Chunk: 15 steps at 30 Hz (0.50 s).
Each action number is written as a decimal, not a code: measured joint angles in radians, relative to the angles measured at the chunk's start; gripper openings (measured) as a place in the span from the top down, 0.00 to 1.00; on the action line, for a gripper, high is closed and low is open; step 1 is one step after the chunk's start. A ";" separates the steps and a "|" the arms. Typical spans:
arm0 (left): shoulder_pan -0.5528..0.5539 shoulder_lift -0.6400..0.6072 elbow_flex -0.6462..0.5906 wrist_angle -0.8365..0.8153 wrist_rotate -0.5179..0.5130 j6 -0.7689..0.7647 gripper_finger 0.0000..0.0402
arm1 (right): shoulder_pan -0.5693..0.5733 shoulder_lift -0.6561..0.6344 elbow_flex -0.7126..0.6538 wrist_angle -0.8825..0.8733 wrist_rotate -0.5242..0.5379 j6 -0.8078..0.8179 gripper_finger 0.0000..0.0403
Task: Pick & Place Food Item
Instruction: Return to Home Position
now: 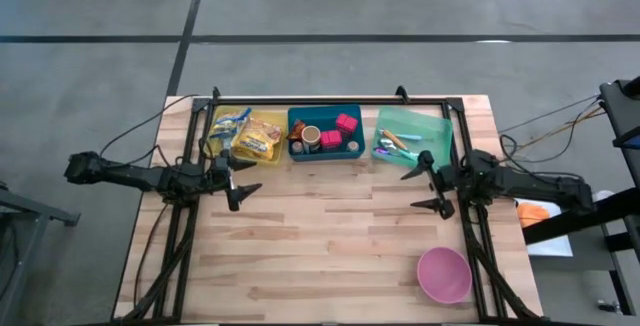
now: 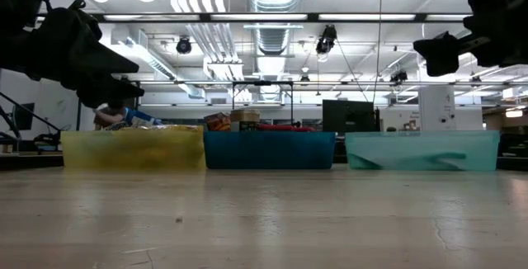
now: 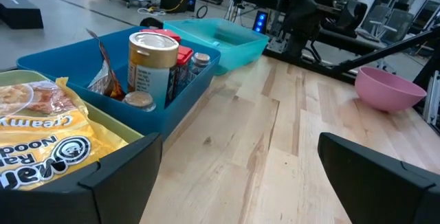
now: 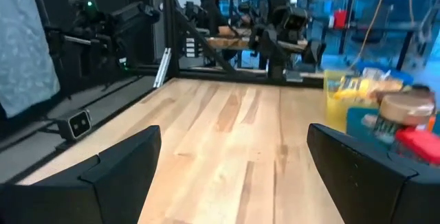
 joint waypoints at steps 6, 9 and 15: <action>0.000 0.000 0.000 0.000 0.000 0.000 0.01 | 0.000 -0.063 0.000 -0.033 0.001 -0.026 0.10; 0.000 0.000 0.000 0.000 0.000 0.000 0.01 | 0.000 -0.062 0.000 -0.034 0.001 -0.002 0.10; 0.000 0.000 0.000 0.000 0.000 0.000 0.01 | 0.000 -0.049 0.000 -0.033 0.001 0.005 0.10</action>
